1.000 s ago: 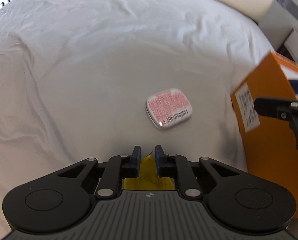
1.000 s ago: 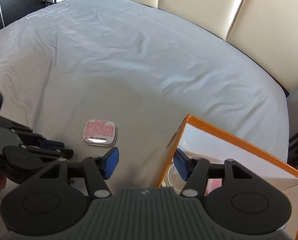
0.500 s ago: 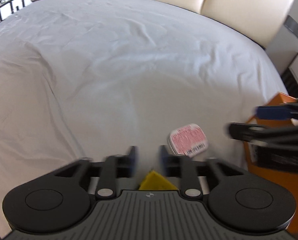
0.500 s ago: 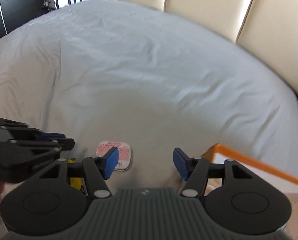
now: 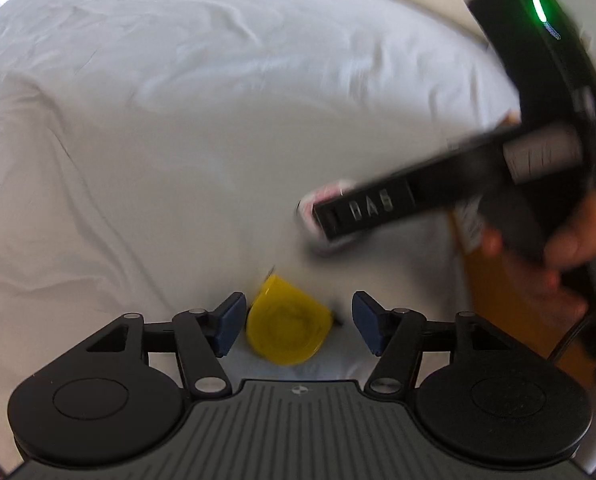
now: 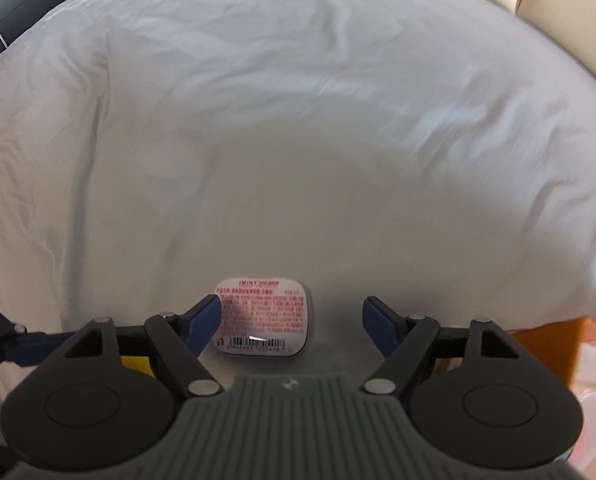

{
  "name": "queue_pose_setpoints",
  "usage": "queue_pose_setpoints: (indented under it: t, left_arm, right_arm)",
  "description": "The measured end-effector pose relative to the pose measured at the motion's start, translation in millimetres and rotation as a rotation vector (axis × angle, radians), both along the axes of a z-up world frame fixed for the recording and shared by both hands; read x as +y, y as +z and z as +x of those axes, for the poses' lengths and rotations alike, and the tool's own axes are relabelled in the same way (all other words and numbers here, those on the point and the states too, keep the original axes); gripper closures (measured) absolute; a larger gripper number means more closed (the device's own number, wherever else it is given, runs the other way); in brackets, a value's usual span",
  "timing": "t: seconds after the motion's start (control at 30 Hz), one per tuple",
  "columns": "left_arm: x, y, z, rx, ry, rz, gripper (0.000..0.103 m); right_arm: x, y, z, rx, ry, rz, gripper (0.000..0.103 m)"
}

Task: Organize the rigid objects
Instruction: 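Grasp the yellow tape measure with the left tool while the right tool approaches the mint tin, then grasp the pink-labelled mint tin with the right tool and lift it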

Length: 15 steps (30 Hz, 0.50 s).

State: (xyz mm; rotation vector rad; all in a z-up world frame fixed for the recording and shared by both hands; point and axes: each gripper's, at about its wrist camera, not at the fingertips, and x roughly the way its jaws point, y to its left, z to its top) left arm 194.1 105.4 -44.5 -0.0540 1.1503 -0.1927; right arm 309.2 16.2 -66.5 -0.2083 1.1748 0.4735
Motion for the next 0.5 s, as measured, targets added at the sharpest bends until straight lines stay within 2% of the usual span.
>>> queue_pose_setpoints:
  t: [0.17,0.23,0.27,0.5]
  left_arm:
    - [-14,-10,4,0.029,-0.045,0.067,0.031]
    - [-21,-16,5,0.048,-0.074,0.100,0.030]
    - [-23,-18,4,0.050,-0.083,0.119,0.029]
    - [-40,-29,6,0.035,-0.136,0.230,0.026]
  right_arm:
    - [7,-13,1,0.034,0.013,0.019,0.027]
    - [12,-17,0,0.029,0.035,-0.010,0.033]
    - [15,-19,-3,0.023,0.050,-0.023,0.041]
    - [8,-3,-17,-0.002,0.047,0.003,0.042]
